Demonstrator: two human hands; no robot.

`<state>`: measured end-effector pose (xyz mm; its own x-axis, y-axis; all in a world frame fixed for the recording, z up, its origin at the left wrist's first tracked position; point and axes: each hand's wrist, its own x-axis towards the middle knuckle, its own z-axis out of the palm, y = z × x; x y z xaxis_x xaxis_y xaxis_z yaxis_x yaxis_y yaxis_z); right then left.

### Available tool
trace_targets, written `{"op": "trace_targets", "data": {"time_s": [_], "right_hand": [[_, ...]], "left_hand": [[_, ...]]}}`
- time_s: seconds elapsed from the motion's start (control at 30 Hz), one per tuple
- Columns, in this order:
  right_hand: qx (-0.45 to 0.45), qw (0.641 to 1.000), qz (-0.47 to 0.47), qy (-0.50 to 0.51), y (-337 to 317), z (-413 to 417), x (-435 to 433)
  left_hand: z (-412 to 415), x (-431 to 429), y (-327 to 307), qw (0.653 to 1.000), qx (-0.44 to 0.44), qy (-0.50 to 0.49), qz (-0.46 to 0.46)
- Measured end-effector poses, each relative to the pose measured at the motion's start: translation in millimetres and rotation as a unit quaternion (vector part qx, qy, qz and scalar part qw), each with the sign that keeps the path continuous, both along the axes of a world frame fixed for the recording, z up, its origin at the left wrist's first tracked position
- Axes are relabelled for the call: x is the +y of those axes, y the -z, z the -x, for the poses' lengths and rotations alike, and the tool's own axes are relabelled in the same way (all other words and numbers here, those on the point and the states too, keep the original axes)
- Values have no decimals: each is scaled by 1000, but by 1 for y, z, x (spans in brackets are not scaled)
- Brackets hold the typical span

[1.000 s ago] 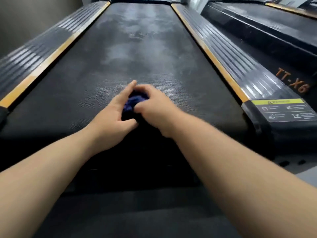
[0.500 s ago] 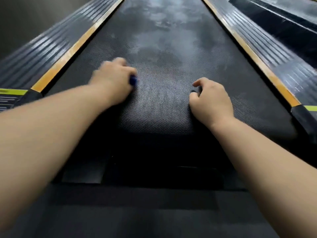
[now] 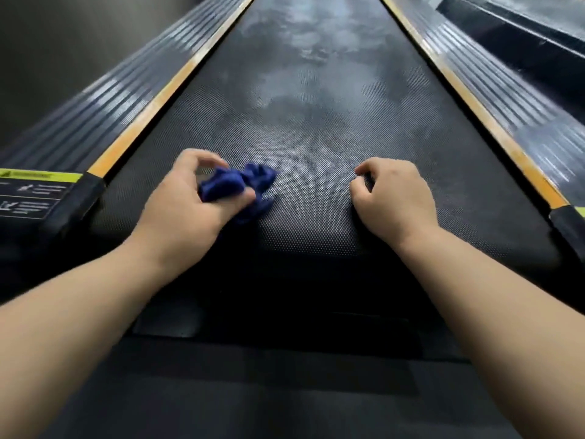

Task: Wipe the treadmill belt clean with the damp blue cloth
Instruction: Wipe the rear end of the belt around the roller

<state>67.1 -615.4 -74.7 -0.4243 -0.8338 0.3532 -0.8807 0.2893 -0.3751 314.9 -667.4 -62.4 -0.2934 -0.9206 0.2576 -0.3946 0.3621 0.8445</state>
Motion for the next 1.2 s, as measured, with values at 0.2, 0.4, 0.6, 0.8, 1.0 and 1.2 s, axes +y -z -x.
{"op": "trace_targets", "data": {"time_s": [0.2,0.4,0.6,0.8,1.0,1.2], "right_hand": [[-174,973,62,-140,-14,-15,16],[-477,839,29,-261,-61,-23,27],[-511,833,0,-214,-60,-25,41],[-499,819,-114,-261,-71,-27,53],[-414,858,-114,-283,-91,-27,66],[-563,772,-65,-289,-95,-33,76]], "left_hand": [[53,7,-25,959,216,-1,-181],[52,11,-42,970,178,43,-160],[36,31,-45,943,155,125,-268],[31,45,-58,988,92,74,-101],[28,51,-74,992,19,75,97],[39,60,-83,980,-1,-39,197]]}}
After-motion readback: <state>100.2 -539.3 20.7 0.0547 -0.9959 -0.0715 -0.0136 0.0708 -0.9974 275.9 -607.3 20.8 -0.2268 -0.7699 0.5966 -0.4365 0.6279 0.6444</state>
